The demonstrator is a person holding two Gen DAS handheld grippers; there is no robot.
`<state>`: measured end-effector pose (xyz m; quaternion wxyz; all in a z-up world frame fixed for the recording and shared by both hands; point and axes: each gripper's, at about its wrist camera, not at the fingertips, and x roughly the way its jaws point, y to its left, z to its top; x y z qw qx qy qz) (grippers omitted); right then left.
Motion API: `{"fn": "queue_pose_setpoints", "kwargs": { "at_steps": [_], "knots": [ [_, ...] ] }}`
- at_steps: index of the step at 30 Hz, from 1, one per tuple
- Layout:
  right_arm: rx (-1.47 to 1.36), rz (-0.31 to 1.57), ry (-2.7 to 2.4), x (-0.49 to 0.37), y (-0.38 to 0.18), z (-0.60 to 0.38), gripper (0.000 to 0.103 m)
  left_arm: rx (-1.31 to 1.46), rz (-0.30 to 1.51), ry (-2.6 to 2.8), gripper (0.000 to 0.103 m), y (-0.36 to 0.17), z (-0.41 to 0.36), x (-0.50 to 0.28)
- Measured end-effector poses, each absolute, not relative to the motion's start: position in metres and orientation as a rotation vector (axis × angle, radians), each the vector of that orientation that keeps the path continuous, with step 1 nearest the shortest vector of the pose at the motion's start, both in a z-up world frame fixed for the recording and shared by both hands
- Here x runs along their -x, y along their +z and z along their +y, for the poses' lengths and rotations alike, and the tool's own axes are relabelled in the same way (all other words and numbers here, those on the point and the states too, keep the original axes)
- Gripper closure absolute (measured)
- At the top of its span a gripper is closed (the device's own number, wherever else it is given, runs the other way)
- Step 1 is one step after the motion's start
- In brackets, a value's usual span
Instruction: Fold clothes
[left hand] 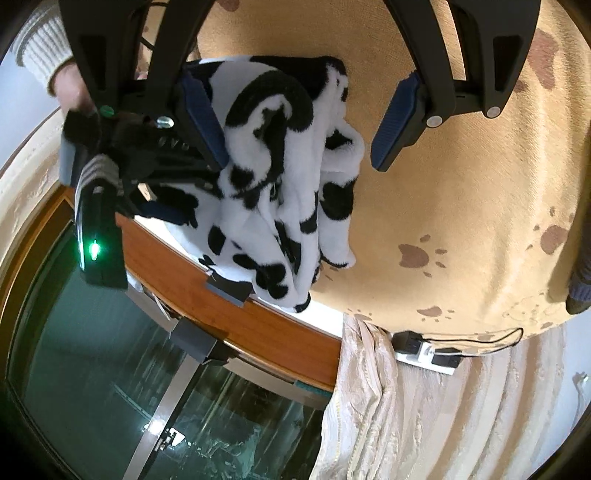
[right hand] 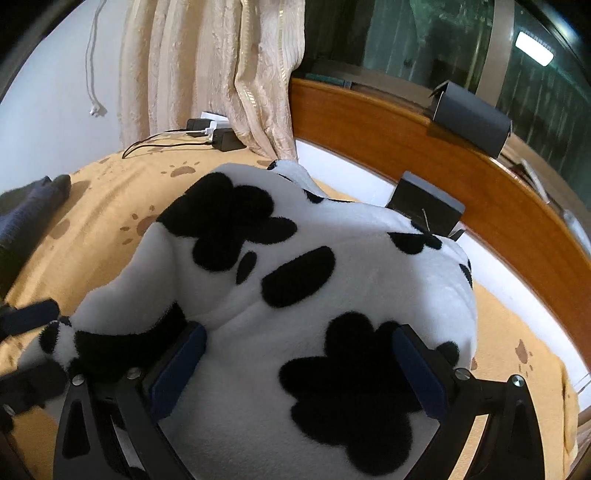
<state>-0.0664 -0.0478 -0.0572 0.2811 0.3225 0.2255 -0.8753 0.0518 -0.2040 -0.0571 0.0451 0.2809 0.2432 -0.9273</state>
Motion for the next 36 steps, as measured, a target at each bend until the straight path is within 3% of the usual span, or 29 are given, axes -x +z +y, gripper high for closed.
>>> {"fn": "queue_pose_setpoints", "kwargs": {
  "at_steps": [10, 20, 22, 23, 24, 27, 36],
  "knots": [
    [-0.892, 0.520, -2.364, 0.066, -0.048, -0.035, 0.001, -0.797, 0.792, -2.771, 0.018, -0.059, -0.230, -0.053],
    [-0.812, 0.190, -2.551, 0.029, -0.037, 0.074, 0.001, -0.853, 0.900, -2.804, 0.018, -0.040, -0.238, -0.041],
    [-0.852, 0.083, -2.590, 0.033, -0.046, 0.101, 0.001, -0.845, 0.875, -2.827, 0.011, -0.025, -0.234, -0.035],
    [-0.876, 0.037, -2.597, 0.036, -0.050, 0.111, 0.001, -0.883, 0.853, -2.842, 0.002, -0.018, -0.230, -0.027],
    [-0.901, -0.009, -2.598, 0.040, -0.055, 0.119, 0.001, -0.916, 0.830, -2.854, 0.000, -0.014, -0.226, -0.019],
    [-0.937, -0.086, -2.591, 0.046, -0.064, 0.133, 0.001, -1.013, 0.764, -2.863, 0.000, -0.011, -0.216, 0.008],
    [-0.941, -0.192, -2.537, 0.049, -0.074, 0.148, 0.001, -1.354, 0.816, -2.726, 0.000, -0.051, -0.214, 0.082]
  ]
}}
